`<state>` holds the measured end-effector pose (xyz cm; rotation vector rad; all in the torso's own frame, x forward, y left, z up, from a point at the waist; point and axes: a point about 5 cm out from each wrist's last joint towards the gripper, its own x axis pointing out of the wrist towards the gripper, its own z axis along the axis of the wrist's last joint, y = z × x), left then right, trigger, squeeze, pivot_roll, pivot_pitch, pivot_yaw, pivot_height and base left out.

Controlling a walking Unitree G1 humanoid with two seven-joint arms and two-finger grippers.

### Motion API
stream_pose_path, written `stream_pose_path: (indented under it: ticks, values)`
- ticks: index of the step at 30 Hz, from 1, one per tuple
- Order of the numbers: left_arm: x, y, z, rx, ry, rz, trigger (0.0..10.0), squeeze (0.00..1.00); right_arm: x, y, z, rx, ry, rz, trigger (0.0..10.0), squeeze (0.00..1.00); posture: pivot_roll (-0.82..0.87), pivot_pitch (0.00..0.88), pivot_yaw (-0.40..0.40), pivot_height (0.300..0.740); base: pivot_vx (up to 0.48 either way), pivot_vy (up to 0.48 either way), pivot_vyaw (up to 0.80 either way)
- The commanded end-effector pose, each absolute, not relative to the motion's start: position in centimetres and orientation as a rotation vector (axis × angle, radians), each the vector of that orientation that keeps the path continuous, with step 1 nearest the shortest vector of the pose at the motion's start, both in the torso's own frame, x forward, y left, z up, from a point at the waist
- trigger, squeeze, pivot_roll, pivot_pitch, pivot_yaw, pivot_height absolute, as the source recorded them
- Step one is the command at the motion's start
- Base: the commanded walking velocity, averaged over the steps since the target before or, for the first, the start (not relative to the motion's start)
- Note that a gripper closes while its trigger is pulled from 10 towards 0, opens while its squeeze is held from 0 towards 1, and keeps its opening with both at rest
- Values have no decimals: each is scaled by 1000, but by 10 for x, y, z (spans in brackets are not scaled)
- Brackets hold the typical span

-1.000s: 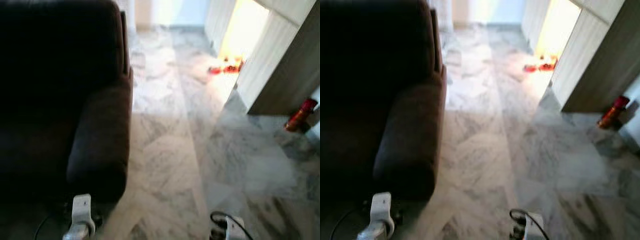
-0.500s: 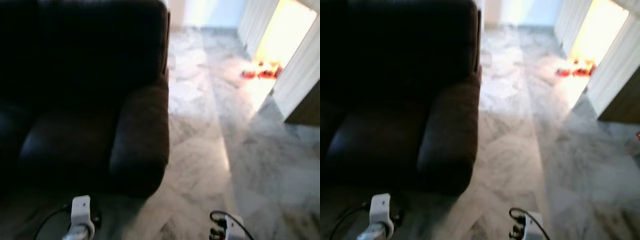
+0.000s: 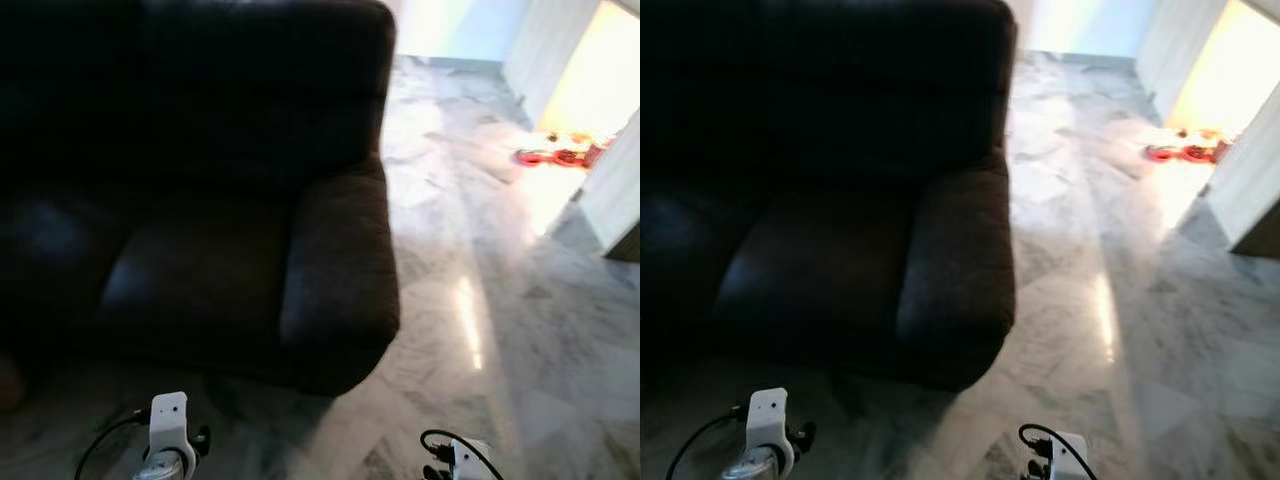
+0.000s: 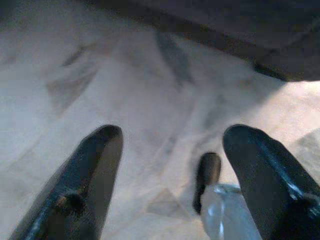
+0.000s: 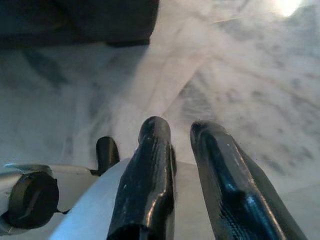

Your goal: Move the pillow to the sofa from floor

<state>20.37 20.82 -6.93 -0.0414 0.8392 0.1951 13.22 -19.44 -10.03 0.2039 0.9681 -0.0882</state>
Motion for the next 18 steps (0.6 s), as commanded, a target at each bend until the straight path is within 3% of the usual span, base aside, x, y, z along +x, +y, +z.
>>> stream_pose_path:
  ticks: [1, 18]
  values:
    - [199, 216, -71, -37, 862, 217, 10000, 0, 133, -191, -100, 226, 963, -90, 10000, 0, 26, 39, -31, 740, 0, 352, 0]
    - [199, 216, -71, -43, 862, 220, 10000, 0, 134, -191, -100, 223, 961, -101, 10000, 0, 26, 56, -33, 740, 0, 346, 0]
